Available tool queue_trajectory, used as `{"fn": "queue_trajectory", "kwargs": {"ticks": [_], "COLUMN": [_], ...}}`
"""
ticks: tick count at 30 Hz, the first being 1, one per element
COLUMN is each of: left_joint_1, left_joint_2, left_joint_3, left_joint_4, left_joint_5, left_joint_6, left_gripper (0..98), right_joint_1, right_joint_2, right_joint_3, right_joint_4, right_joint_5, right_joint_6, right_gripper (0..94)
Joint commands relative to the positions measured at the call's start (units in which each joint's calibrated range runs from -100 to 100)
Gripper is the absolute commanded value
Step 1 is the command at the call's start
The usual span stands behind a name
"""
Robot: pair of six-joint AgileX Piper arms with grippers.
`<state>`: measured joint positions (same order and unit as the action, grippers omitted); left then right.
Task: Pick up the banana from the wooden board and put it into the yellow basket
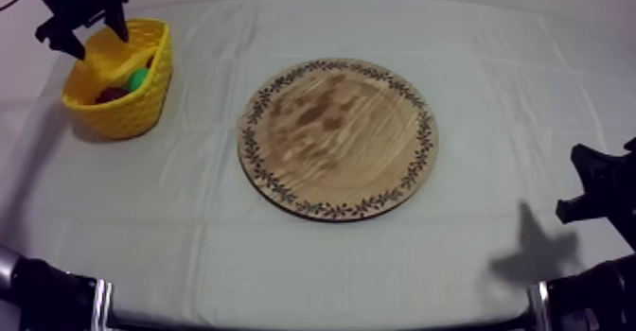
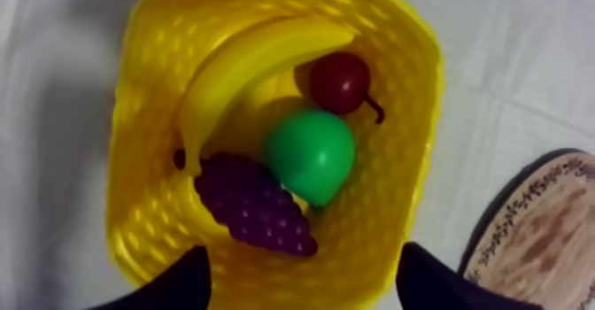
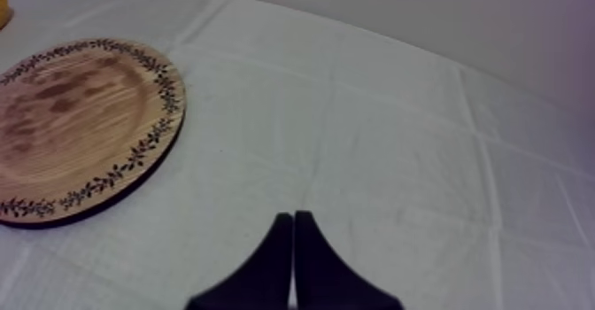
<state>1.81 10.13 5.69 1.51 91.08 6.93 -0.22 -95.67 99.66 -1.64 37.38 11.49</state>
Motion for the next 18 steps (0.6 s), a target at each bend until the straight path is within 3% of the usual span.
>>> {"fn": "queue_trajectory", "kwargs": {"ticks": [1, 12, 18], "left_joint_1": [0.32, 1.46, 1.82], "left_joint_2": [-6.47, -31.53, -46.70], "left_joint_3": [5.42, 31.23, 47.31], "left_joint_4": [0.00, -1.15, -3.16], "left_joint_5": [-3.73, -25.25, -35.93], "left_joint_6": [0.01, -2.69, -0.88], "left_gripper": [68.7, 37.9, 28.5], "right_joint_1": [-0.01, -0.01, -0.01], "right_joint_2": [0.00, 0.00, 0.00], "right_joint_3": [0.01, 0.01, 0.01], "right_joint_4": [0.01, 0.01, 0.01], "right_joint_5": [-0.04, -0.04, -0.04], "right_joint_6": [0.01, 0.01, 0.02], "right_gripper": [0.3, 0.3, 0.3]}}
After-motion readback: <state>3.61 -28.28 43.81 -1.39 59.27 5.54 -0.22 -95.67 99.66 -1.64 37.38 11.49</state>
